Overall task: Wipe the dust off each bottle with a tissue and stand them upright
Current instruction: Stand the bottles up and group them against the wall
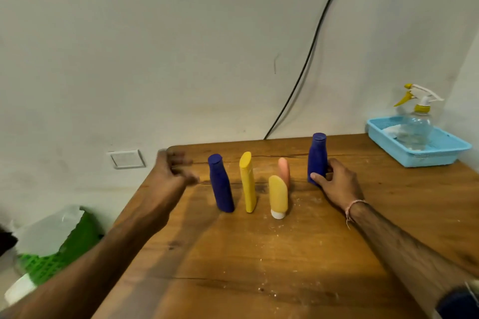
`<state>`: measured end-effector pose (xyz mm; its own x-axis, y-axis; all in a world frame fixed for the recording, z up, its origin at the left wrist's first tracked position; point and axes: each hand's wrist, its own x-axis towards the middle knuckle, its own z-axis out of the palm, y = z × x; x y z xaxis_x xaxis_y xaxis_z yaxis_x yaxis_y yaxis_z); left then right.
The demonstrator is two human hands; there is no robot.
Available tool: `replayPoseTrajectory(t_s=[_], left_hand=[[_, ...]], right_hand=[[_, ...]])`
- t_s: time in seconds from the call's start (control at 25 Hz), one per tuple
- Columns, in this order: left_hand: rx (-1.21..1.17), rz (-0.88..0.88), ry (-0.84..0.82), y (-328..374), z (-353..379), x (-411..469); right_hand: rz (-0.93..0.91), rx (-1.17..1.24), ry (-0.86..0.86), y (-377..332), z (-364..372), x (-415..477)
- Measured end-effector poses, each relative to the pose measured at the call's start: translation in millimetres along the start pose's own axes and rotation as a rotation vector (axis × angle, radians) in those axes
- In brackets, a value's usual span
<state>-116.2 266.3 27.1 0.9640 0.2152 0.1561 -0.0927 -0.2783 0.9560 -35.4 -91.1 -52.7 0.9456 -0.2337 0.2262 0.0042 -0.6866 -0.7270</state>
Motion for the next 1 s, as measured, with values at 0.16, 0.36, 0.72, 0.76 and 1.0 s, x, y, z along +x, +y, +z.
replayPoseTrajectory(t_s=[0.16,0.36,0.72,0.76,1.0], left_hand=[[0.172,-0.143,-0.251,-65,17,-3],[0.221,-0.124,-0.209,-80,56,27],[0.143,-0.035,-0.241,-98,119,190],[0.125,-0.022,-0.268,-98,129,207],[0.049,0.068,-0.373,-112,160,280]], right_hand=[[-0.044,0.003,0.014,-2,20,14],[-0.086,0.012,-0.014,-16,51,54],[-0.261,0.023,-0.098,-40,115,141],[-0.276,0.02,-0.093,-43,121,148],[-0.324,-0.03,-0.054,-51,152,180]])
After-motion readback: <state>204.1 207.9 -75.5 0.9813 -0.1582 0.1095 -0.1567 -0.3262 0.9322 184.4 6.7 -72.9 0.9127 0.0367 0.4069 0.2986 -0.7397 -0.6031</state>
